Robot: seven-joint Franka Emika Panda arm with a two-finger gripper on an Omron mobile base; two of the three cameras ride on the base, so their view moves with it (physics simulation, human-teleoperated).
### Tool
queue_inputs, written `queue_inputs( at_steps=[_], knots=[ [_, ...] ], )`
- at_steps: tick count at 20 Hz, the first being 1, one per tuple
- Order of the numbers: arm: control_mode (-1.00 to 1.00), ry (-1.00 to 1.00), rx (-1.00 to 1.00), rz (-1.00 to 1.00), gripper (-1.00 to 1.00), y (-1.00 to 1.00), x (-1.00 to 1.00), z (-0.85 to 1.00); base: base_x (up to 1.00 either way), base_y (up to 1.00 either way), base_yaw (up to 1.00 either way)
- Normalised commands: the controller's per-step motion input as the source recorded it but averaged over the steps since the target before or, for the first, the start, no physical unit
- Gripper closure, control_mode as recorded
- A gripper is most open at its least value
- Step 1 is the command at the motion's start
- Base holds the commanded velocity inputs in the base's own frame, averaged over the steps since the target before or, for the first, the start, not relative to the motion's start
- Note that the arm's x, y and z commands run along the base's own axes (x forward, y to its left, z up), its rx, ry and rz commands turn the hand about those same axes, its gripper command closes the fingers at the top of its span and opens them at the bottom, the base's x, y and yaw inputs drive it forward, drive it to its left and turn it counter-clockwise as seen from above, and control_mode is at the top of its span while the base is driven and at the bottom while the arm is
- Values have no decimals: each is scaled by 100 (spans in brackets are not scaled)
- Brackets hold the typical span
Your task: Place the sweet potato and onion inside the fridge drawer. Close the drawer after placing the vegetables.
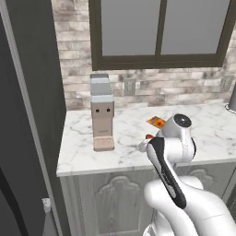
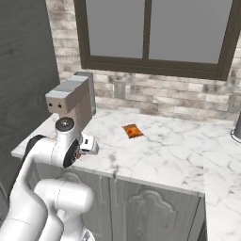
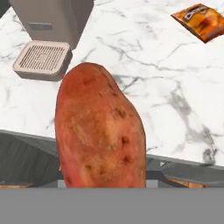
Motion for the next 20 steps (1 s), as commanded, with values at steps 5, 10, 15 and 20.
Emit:
queue_inputs(
  at_steps=[5, 10, 15, 20],
  knots=[
    [-100, -19, 0, -1, 100, 0, -100, 27, 0, 0, 0],
    [-100, -12, 0, -6, 100, 0, -70, 11, 0, 0, 0],
    [-100, 0, 0, -2, 100, 0, -12, -2, 0, 0, 0],
    [100, -1, 0, 0, 100, 0, -9, -2, -59, 5, -1]
  ],
)
